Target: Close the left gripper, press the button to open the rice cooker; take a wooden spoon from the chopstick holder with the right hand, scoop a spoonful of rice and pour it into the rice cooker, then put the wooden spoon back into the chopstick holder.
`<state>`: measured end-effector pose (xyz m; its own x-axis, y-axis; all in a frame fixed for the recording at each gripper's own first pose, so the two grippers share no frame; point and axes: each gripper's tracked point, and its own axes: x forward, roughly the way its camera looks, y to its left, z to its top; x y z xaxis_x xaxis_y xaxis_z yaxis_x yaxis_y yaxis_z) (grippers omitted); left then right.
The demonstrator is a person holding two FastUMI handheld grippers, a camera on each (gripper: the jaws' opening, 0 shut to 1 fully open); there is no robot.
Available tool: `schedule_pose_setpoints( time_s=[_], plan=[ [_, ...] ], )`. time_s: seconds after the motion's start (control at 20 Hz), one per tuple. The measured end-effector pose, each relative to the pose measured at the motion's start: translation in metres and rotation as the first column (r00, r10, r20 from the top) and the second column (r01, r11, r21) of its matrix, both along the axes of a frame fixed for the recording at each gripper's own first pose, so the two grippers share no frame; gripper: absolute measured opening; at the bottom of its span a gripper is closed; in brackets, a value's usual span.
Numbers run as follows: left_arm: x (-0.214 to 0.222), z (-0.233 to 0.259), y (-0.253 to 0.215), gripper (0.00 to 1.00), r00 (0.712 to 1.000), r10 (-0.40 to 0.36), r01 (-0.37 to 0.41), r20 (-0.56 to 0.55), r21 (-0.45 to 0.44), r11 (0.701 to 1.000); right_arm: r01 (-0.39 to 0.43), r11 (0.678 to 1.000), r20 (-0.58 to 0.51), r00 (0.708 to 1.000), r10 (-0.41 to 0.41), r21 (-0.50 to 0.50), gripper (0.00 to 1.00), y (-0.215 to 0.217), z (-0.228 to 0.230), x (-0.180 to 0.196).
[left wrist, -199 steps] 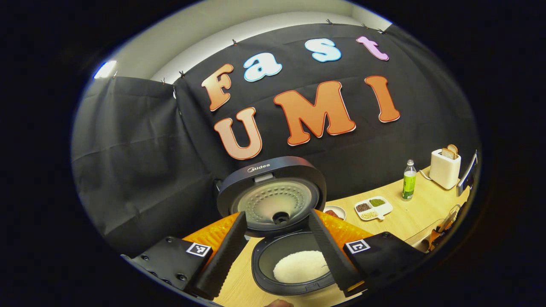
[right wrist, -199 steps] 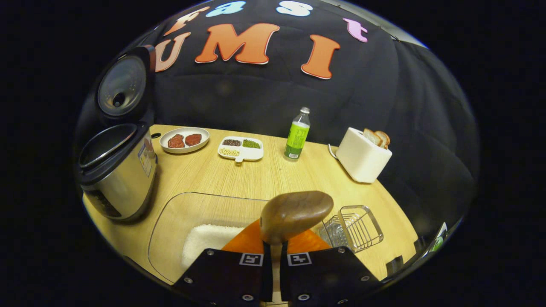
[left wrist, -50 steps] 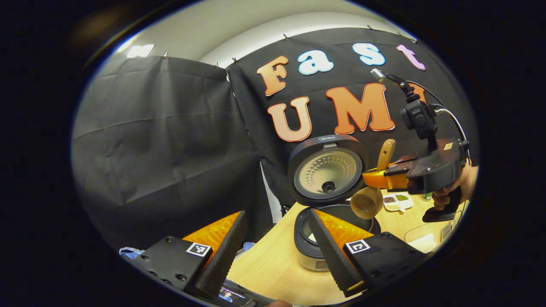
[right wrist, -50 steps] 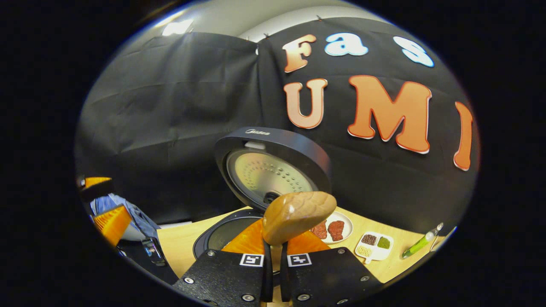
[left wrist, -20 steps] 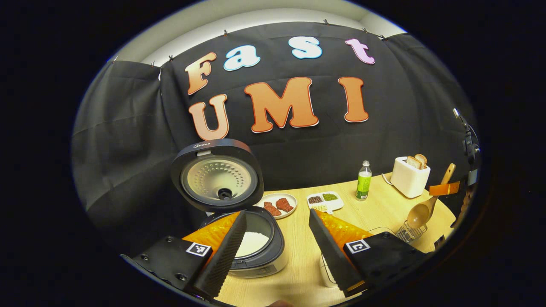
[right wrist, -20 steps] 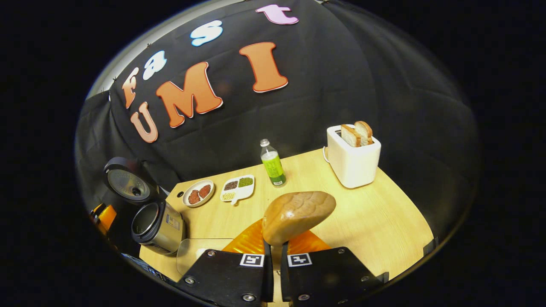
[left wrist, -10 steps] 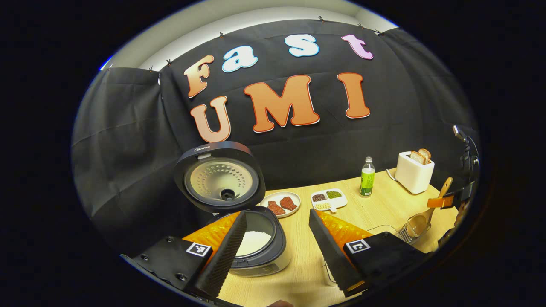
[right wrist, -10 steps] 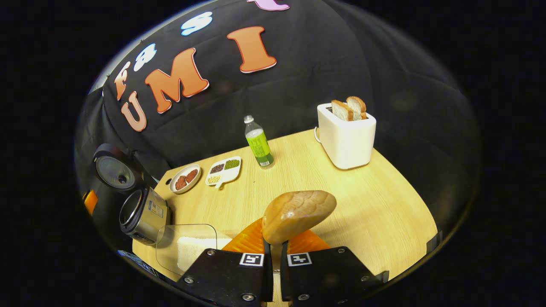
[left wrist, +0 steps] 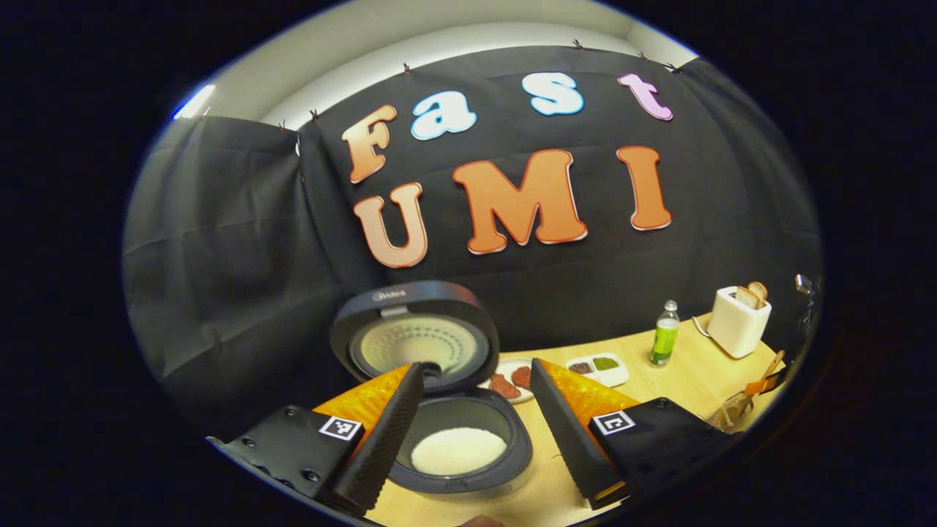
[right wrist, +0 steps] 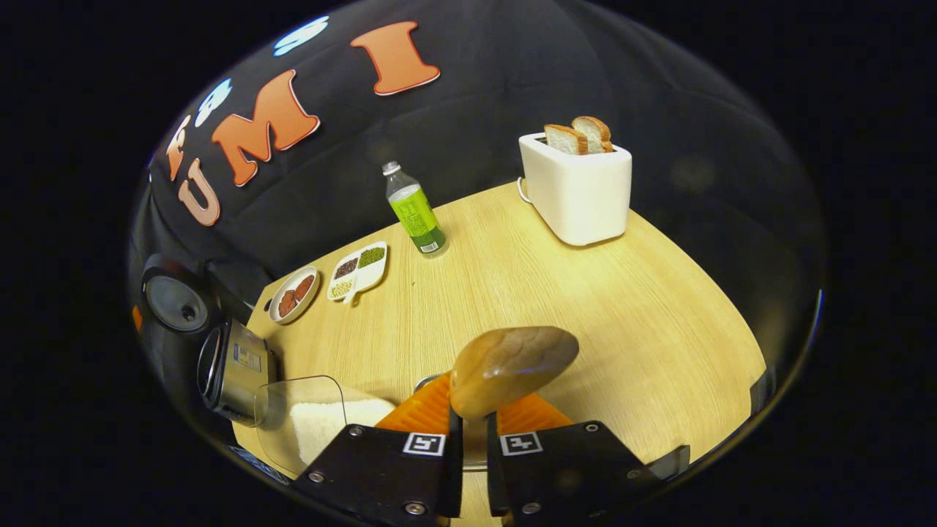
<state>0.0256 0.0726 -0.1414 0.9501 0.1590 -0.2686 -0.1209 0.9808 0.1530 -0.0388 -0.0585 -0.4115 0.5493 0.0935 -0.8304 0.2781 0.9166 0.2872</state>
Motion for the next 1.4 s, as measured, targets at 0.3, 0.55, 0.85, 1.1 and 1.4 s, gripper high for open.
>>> schedule_pose_setpoints(
  time_s=[0.3,0.55,0.85,1.1,1.4],
  plan=[
    [0.061,0.049,0.076,0.99,0.987,0.14,-0.138,0.083,-0.031,0.99,0.081,0.996,-0.021,0.996,-0.081,-0.026,0.57,-0.01,0.009,-0.002],
    [0.11,0.053,0.101,0.98,0.975,0.2,-0.197,0.099,-0.039,0.98,0.093,0.987,0.07,0.994,-0.084,-0.133,0.88,-0.025,0.055,0.011],
    [0.152,-0.003,0.126,0.99,0.97,0.231,-0.239,-0.077,-0.132,0.962,0.048,0.975,0.173,0.985,-0.009,-0.218,0.93,-0.02,0.107,0.026],
    [0.16,-0.013,0.129,1.0,0.96,0.247,-0.269,-0.131,-0.184,0.945,0.027,0.979,0.201,0.979,0.014,-0.202,0.93,-0.005,0.129,0.031],
    [0.127,-0.041,0.121,1.0,0.938,0.238,-0.29,-0.251,-0.196,0.937,-0.03,0.984,0.29,0.954,0.081,-0.177,0.93,0.021,0.165,0.051]
  ],
)
